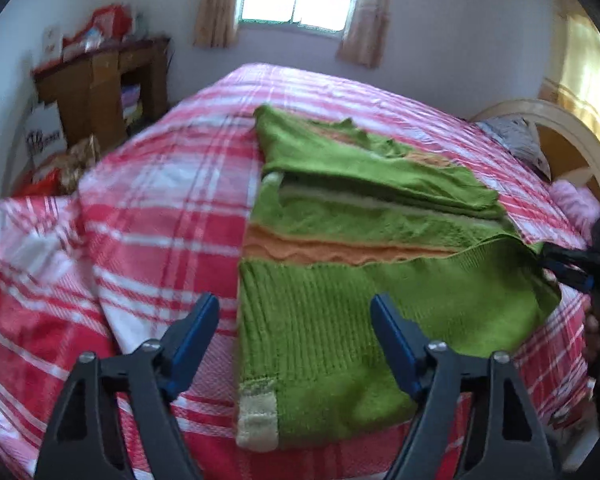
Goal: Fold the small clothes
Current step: 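Lift the hem and fold it toward the collar, then open the right tool, then grasp the ribbed hem edge with the left tool while the right tool grasps beside it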
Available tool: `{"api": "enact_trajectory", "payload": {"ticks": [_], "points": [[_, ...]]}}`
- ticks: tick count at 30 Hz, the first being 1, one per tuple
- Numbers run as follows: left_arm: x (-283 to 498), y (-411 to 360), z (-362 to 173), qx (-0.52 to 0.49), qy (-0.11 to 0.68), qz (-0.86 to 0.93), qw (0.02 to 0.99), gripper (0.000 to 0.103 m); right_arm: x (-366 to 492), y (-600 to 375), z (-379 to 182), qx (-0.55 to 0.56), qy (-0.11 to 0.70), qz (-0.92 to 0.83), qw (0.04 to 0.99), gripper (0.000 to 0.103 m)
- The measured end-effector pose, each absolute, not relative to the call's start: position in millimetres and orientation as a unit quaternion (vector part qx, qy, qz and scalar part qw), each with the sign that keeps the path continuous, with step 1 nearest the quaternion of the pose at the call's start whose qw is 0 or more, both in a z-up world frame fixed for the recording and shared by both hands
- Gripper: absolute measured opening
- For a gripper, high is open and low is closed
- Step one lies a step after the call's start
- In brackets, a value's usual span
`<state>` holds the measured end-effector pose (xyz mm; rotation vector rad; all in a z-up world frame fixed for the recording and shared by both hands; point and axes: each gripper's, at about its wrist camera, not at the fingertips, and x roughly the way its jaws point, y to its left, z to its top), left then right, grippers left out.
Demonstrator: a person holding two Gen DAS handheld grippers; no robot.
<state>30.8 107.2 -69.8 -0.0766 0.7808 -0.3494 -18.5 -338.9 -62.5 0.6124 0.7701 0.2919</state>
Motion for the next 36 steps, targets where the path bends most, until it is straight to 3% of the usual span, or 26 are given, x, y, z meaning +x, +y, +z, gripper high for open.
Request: {"api": "enact_trajectory", "payload": {"ticks": [1,2,4,17,18,20,27,31,34,35,36], "points": [[30,111,-72,-0.056,0.382,-0.177,0.906,0.066,-25,-337,-59,0.291,0.361,0.143,0.874,0.067],[29,115,-74,-0.072,0.383,-0.185,0.902,0.056,-30,-336,-55,0.289,0.353,0.146,0.878,0.074],[27,118,-76,-0.084,0.381,-0.188,0.901,0.051,-46,-336,-46,0.287,0.335,0.160,0.883,0.074],[34,115,-89,-0.084,0.405,-0.160,0.896,0.049,-68,-341,-46,0.312,0.323,0.159,0.879,0.074],[31,113,-86,-0.075,0.397,-0.158,0.901,0.031,-68,-341,-46,0.313,0.323,0.158,0.879,0.074],[25,109,-81,-0.056,0.374,-0.156,0.913,0.014,-69,-343,-47,0.316,0.322,0.153,0.879,0.074],[15,98,-73,-0.014,0.330,-0.166,0.929,0.011,-74,-351,-49,0.327,0.318,0.142,0.879,0.074],[25,89,-84,0.010,0.359,-0.167,0.918,0.011,-76,-355,-53,0.333,0.318,0.136,0.877,0.074],[31,94,-88,-0.016,0.368,-0.167,0.914,0.017,-77,-357,-53,0.333,0.318,0.131,0.878,0.074],[34,96,-88,-0.025,0.373,-0.168,0.912,0.023,-78,-358,-52,0.329,0.317,0.128,0.880,0.074],[35,97,-89,-0.031,0.378,-0.164,0.911,0.036,-78,-359,-50,0.322,0.316,0.124,0.884,0.074]]}}
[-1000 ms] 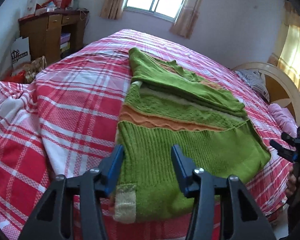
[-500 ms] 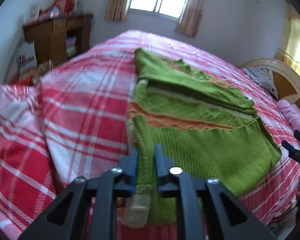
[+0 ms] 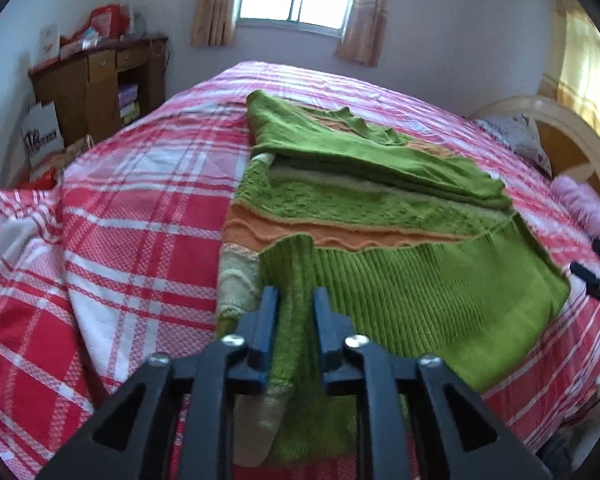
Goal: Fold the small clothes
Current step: 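Grasp the ribbed hem edge with the left tool while the right tool grasps beside it, then lift the hem with both tools and fold it over onto the collar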
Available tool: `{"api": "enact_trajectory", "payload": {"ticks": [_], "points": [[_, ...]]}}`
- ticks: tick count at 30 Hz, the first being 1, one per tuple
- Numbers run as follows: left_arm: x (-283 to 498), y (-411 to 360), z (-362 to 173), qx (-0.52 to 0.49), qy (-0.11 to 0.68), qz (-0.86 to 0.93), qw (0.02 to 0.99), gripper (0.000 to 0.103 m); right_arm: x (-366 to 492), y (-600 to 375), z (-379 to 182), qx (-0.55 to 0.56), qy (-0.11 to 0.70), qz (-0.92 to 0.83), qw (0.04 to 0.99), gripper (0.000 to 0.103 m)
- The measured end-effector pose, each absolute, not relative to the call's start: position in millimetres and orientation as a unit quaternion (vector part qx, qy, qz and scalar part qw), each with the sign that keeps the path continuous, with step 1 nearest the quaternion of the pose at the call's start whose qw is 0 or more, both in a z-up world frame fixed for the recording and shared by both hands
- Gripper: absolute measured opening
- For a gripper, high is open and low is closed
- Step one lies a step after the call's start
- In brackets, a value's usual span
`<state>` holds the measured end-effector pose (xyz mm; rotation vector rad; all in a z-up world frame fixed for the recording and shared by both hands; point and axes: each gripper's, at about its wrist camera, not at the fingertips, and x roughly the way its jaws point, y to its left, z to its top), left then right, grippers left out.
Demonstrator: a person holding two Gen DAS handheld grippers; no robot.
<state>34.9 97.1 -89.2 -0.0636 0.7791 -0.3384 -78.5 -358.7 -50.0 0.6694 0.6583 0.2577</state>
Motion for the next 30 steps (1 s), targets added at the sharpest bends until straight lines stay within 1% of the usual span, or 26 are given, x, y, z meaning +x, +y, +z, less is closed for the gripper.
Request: {"api": "enact_trajectory", "payload": {"ticks": [3,5,8,10,11,12,14,17,18,19,21,22,23,24,28,30], "points": [[36,99,-91,-0.053,0.385,-0.174,0.905,0.044,-77,-357,-39,0.273,0.320,0.101,0.902,0.074],[35,94,-91,-0.044,0.385,-0.175,0.905,0.047,-72,-351,-31,0.226,0.326,0.088,0.914,0.074],[32,87,-91,-0.024,0.379,-0.173,0.909,0.047,-59,-340,-26,0.168,0.332,0.096,0.923,0.074],[32,88,-92,-0.030,0.378,-0.174,0.909,0.042,-44,-331,-25,0.133,0.337,0.101,0.927,0.074],[33,90,-92,-0.035,0.379,-0.175,0.908,0.036,-35,-326,-26,0.114,0.338,0.104,0.928,0.074],[34,93,-91,-0.040,0.381,-0.176,0.907,0.031,-30,-321,-27,0.100,0.340,0.105,0.929,0.074],[37,99,-91,-0.059,0.386,-0.179,0.903,0.028,-8,-310,-35,0.060,0.354,0.103,0.928,0.074],[41,104,-91,-0.081,0.393,-0.186,0.897,0.028,13,-294,-52,0.018,0.377,0.108,0.920,0.074],[41,103,-91,-0.077,0.393,-0.185,0.897,0.028,22,-288,-63,-0.002,0.397,0.103,0.912,0.071],[40,101,-91,-0.070,0.392,-0.185,0.899,0.028,25,-285,-69,-0.013,0.407,0.100,0.908,0.048],[39,97,-91,-0.058,0.387,-0.187,0.901,0.028,21,-280,-71,-0.043,0.391,0.083,0.916,0.022],[38,98,-91,-0.058,0.386,-0.190,0.901,0.027,20,-281,-70,-0.033,0.393,0.090,0.914,0.011],[37,98,-91,-0.059,0.385,-0.194,0.901,0.016,17,-285,-69,-0.019,0.392,0.091,0.915,0.011],[37,99,-90,-0.061,0.384,-0.194,0.901,0.008,12,-288,-67,-0.005,0.388,0.093,0.917,0.011],[36,108,-83,-0.100,0.378,-0.207,0.897,0.006,-10,-296,-54,0.026,0.364,0.090,0.927,0.011],[38,107,-78,-0.099,0.378,-0.202,0.898,0.006,-18,-298,-45,0.041,0.351,0.088,0.931,0.011]]}}
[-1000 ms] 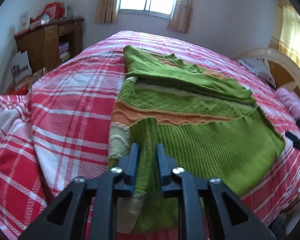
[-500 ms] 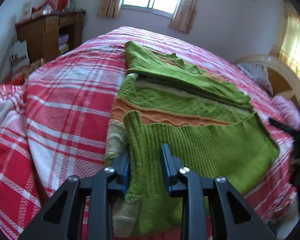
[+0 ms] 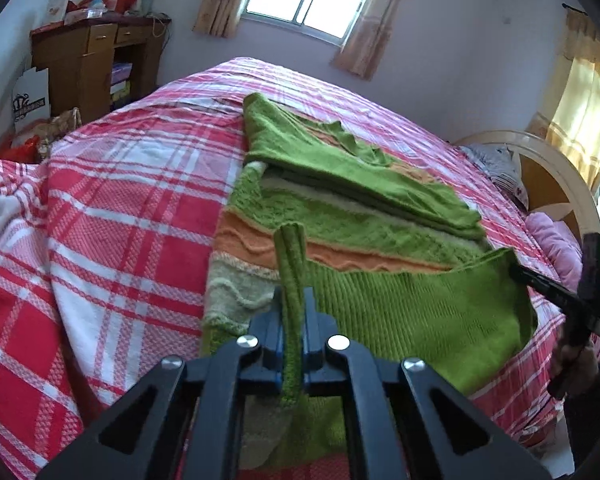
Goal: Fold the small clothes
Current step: 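Lift the hem with both tools and fold it over onto the collar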
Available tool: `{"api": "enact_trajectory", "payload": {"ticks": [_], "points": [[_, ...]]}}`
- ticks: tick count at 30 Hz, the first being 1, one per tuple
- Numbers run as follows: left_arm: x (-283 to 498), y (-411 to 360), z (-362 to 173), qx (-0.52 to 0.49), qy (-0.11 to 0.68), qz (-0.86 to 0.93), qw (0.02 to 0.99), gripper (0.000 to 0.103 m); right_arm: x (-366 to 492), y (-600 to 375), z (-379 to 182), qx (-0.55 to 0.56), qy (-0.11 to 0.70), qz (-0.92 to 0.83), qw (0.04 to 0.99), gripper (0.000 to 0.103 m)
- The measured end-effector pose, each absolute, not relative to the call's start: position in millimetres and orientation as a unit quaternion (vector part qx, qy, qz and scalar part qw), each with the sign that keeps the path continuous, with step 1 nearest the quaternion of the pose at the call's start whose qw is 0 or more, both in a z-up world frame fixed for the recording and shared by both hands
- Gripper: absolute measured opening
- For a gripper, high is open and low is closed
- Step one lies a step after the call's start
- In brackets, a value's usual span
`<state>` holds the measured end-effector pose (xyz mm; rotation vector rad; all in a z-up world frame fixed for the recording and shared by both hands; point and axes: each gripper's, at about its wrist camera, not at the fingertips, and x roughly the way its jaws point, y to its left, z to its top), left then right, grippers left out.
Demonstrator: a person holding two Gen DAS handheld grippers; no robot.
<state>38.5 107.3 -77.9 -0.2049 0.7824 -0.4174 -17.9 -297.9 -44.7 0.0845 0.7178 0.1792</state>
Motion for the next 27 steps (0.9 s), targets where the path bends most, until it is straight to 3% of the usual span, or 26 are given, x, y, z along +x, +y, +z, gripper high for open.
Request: {"api": "enact_trajectory", "payload": {"ticks": [13,27], "points": [[86,100,-28,-0.115,0.348,-0.169,0.915,0.005,-4,-300,11,0.052,0.280,0.053,0.957,0.010],[167,83,-20,-0.141,0.350,-0.156,0.913,0.005,58,-316,27,0.043,0.265,0.004,0.963,0.010]]}}
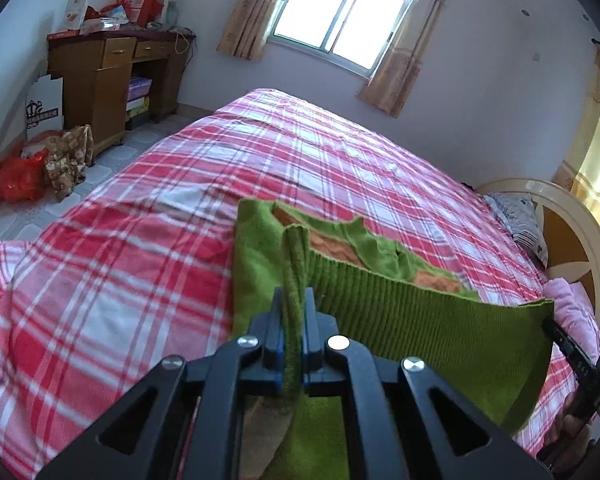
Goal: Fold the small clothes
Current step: 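Lift the hem with both tools and fold it over onto the collar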
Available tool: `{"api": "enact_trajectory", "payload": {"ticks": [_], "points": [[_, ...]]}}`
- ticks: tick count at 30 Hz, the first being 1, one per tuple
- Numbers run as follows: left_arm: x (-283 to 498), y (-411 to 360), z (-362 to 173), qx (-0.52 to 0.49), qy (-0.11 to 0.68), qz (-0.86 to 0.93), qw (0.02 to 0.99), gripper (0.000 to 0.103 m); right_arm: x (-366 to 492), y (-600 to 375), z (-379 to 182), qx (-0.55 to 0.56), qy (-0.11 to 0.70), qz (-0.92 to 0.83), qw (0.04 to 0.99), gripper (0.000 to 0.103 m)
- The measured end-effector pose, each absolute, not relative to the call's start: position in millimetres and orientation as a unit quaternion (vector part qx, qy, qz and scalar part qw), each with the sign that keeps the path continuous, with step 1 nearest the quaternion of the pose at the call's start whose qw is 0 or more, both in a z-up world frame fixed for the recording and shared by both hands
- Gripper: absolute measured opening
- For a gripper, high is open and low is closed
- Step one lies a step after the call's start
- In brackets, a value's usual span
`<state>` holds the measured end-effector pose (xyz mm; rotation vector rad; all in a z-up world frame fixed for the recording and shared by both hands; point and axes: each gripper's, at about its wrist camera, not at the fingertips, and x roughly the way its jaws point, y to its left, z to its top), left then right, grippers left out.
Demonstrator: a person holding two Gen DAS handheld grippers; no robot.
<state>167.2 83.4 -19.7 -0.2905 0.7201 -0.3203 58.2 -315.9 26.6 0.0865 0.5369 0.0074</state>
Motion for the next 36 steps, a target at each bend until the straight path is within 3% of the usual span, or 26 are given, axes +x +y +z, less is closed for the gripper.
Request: {"api": "enact_trajectory", "payload": {"ticks": [14,23,27,29,32,34,36], "points": [[274,51,-19,-0.127,0.356,-0.138,0.916,0.005,185,-342,9,0.037,0.299,-0.024,0.953,0.010],[323,24,-68,-0.105,0.395,-0.094,0.908,0.005,250,-354,-50,0.025,0.348,-0.074,0.934,0.010],[329,30,-71,-0.124,0.410,-0.076,0.900,0.018,261,-357,-62,0.033,0.381,-0.073,0.921,0.011],[336,34,-77,-0.134,0.429,-0.063,0.891,0.028,266,-358,-68,0.032,0.398,-0.072,0.914,0.023],[332,38,-73,-0.146,0.426,-0.073,0.890,0.030,274,-367,-71,0.052,0.411,-0.070,0.907,0.033],[320,43,-63,-0.146,0.428,-0.075,0.888,0.037,261,-390,-58,0.127,0.378,-0.040,0.916,0.033],[300,50,-47,-0.134,0.412,-0.079,0.898,0.054,229,-412,-36,0.187,0.307,-0.073,0.930,0.033]]}}
